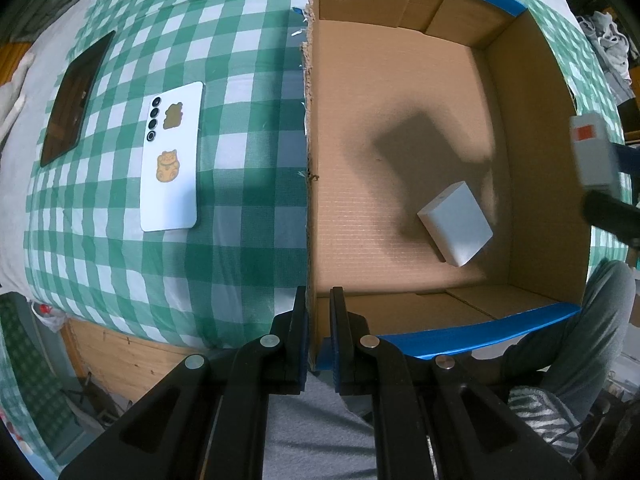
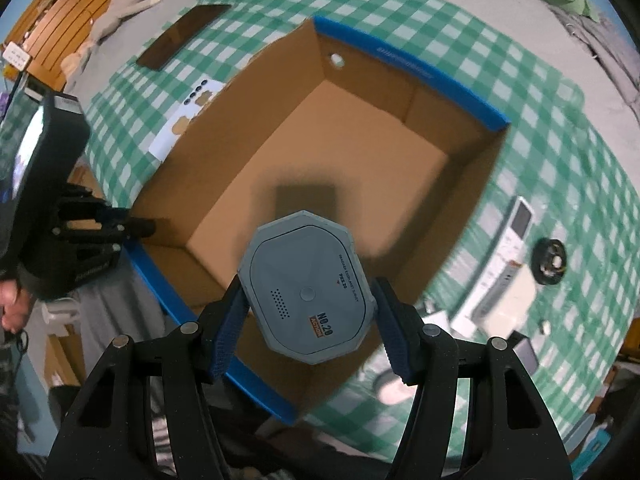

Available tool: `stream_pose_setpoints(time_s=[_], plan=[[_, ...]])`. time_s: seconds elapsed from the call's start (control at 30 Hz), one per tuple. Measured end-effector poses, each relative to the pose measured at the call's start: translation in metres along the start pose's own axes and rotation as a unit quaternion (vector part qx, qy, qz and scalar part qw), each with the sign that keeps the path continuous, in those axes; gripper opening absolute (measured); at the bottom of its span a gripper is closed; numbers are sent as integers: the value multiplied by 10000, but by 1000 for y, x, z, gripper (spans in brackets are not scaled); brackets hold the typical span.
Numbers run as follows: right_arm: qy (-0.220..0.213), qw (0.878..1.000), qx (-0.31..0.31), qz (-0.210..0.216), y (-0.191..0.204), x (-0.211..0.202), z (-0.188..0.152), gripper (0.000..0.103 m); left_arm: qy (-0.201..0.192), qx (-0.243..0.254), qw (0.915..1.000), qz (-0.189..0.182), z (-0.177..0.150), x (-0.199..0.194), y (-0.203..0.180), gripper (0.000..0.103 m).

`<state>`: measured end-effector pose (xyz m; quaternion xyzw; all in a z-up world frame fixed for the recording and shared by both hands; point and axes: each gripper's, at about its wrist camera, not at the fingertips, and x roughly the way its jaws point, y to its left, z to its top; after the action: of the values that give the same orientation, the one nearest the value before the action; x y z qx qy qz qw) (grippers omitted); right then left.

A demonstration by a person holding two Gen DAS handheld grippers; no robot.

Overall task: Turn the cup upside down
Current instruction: 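Carry the octagonal charger with the right gripper into the box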

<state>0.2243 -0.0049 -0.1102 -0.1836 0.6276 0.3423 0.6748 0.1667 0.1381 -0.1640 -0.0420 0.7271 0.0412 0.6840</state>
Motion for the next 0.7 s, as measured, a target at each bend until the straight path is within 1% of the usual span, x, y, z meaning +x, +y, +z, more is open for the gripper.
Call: stream_pose_setpoints(time_s=[0.2,0.33,0.4,0.5,0.6,0.7], plan=[[317,9995,58,-32,9,37,6,63,-3,-9,10000,-7,0,0,-1,8],[504,9986,159,67,13,61,5,63,-5,-3,10000,-10,-1,1,0,8],[565,9982,174,8,15,70,5,63,9,-8,10000,-1,-1,1,-1,8],[625,9979,171,-89,17,80,5,63,-9,20,10000,24,-1,2,-4,8],[686,9975,167,-73,18,87,6,62,-9,19,10000,8,-3,2,-2,8],[700,9973,211,-32,16,92,7,59,-6,28,10000,-7,-4,3,-1,8]])
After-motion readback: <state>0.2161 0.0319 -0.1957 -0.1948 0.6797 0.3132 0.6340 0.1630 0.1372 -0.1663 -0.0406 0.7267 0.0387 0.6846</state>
